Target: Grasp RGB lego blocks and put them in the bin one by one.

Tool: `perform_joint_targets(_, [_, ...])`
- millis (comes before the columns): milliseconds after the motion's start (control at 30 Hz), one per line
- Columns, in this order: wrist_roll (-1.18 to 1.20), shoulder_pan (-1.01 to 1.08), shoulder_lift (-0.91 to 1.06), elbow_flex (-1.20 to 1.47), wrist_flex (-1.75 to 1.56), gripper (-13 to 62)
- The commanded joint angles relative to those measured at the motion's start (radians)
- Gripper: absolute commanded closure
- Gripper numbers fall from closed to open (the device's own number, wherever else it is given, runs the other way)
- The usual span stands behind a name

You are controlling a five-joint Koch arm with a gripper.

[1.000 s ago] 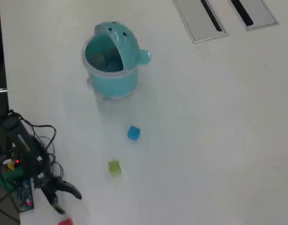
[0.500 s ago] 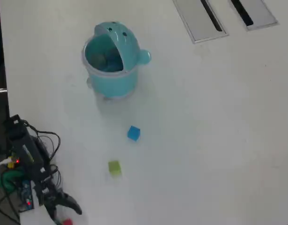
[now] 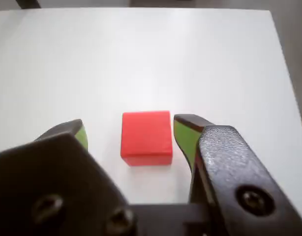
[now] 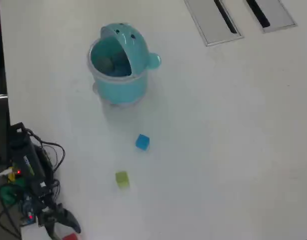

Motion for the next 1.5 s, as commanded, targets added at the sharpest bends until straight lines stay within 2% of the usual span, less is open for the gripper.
perform_joint_targets(0, [-0.02, 0.006, -0.011, -0.086, -0.005, 18.0])
perform_joint_targets(533, [-0.021, -0.002, -0.293, -0.268, -0.014, 18.0])
perform_joint_targets(1300, [-0.098, -0.02, -0.387, -0.304, 0.066, 18.1])
perform_joint_targets(1367, [-0.124, -0.02, -0.403, -0.319, 0.064, 19.2])
perform_joint_targets(1467, [-0.149, -0.021, -0.419, -0.337, 0.064, 25.1])
